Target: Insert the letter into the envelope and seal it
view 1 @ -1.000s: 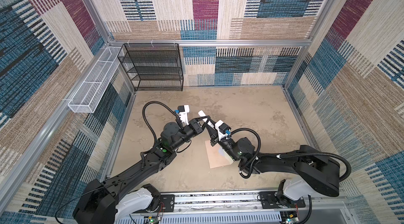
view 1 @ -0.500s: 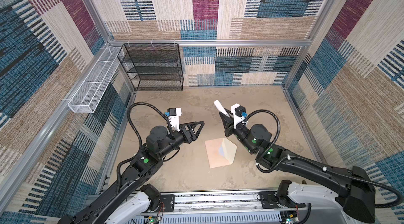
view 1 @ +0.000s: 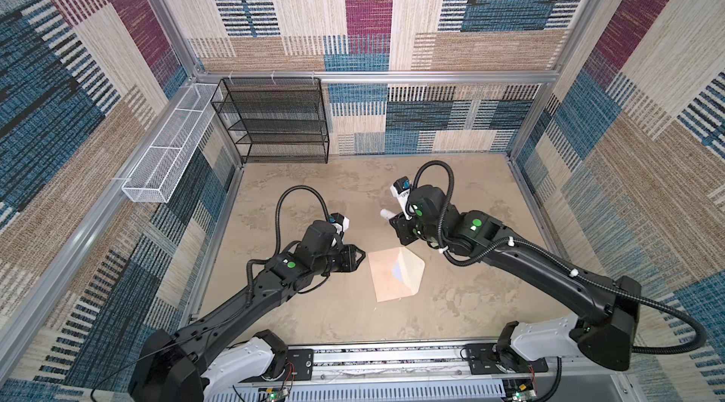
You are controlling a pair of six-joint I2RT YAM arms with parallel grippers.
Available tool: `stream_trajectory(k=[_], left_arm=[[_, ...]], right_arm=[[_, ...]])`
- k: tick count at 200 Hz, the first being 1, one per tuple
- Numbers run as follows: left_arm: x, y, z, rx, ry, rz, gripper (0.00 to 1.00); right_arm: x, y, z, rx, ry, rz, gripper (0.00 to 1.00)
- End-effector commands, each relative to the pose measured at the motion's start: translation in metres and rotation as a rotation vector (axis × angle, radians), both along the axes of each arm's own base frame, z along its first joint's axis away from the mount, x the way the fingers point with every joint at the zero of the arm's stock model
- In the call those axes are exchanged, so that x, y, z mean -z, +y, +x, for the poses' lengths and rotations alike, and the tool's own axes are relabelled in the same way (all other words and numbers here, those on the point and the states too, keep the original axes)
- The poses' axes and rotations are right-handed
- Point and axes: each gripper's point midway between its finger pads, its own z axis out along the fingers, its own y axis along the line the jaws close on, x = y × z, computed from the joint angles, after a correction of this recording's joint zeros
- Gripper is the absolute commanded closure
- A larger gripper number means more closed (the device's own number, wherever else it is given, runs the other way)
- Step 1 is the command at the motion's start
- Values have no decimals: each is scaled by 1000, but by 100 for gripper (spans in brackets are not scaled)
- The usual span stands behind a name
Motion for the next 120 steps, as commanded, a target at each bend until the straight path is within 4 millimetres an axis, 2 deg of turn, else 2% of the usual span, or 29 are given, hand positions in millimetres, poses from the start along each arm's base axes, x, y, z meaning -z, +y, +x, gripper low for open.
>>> stream_trajectory(k=[1,66,120], left_arm=[[6,-20,-1,46,36,-93,69],[46,-34,0,46,137,-116,86],[67,-44,6,34,181,-127,100]], right_arm=[[35,-11,-39,0,280,-75,81],[63,-21,-59,24,452,-164,82],[88,-19,-65,14,519,-191,82]])
